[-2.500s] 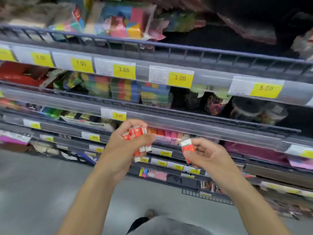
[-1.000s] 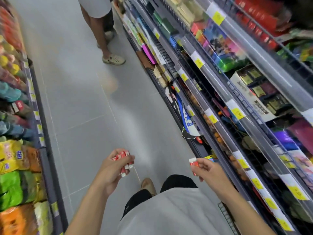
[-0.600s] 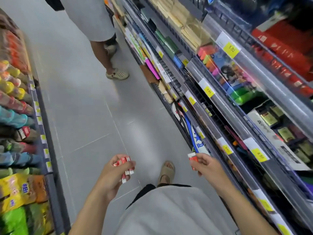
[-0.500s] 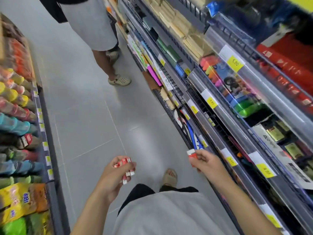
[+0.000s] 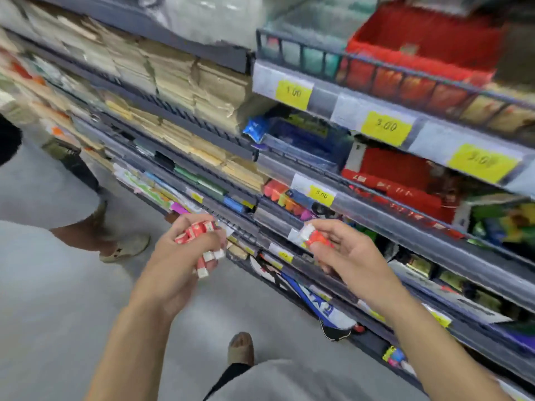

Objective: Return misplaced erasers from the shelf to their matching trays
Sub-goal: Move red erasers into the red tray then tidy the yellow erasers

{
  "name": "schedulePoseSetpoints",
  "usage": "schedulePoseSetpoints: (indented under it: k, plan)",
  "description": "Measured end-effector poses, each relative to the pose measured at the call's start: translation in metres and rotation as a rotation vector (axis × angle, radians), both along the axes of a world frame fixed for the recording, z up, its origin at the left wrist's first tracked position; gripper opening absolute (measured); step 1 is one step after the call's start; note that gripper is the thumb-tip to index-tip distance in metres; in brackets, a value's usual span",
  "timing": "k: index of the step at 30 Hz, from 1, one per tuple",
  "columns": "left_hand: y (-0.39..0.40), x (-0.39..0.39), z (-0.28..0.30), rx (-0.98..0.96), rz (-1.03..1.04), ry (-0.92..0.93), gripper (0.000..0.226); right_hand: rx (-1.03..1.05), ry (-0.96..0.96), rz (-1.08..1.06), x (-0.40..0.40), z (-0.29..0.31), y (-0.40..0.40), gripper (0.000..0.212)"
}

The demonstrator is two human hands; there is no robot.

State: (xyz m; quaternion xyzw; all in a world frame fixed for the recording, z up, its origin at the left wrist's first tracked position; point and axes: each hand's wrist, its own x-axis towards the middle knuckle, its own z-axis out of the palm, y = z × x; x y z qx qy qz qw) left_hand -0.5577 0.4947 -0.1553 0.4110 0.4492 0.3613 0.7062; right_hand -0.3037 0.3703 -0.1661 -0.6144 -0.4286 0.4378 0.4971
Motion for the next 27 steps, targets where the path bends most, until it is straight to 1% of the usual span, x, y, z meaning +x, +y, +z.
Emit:
schedulePoseSetpoints:
  k: [2, 6, 10, 14, 16, 18, 22, 27]
  plan:
    - [0.03, 0.019, 0.031, 0.081, -0.11, -0.037, 0.04, 0.044, -0.044, -0.07, 0.002, 0.023, 0.006, 0.03]
    - [0.067, 0.062, 0.083, 0.191, -0.329, -0.124, 0.04, 0.125, -0.032, -0.206, 0.006, 0.063, 0.011, 0.029]
    - [0.079, 0.1, 0.119, 0.248, -0.501, -0.223, 0.039, 0.192, -0.078, -0.235, 0.008, 0.105, 0.005, 0.027]
    - [0.085, 0.127, 0.148, 0.321, -0.582, -0.302, 0.038, 0.254, -0.236, -0.313, 0.023, 0.146, 0.001, 0.024]
    - [0.088, 0.137, 0.162, 0.355, -0.603, -0.328, 0.037, 0.307, -0.277, -0.344, 0.035, 0.168, 0.002, 0.026]
    - [0.09, 0.145, 0.175, 0.402, -0.604, -0.328, 0.038, 0.324, -0.402, -0.405, 0.049, 0.189, 0.006, 0.029]
    - [0.095, 0.156, 0.192, 0.455, -0.578, -0.325, 0.036, 0.222, -0.741, -0.492, 0.081, 0.22, 0.024, 0.024]
    - [0.101, 0.162, 0.199, 0.465, -0.583, -0.324, 0.038, -0.135, -1.074, -0.424, 0.116, 0.241, 0.049, 0.029]
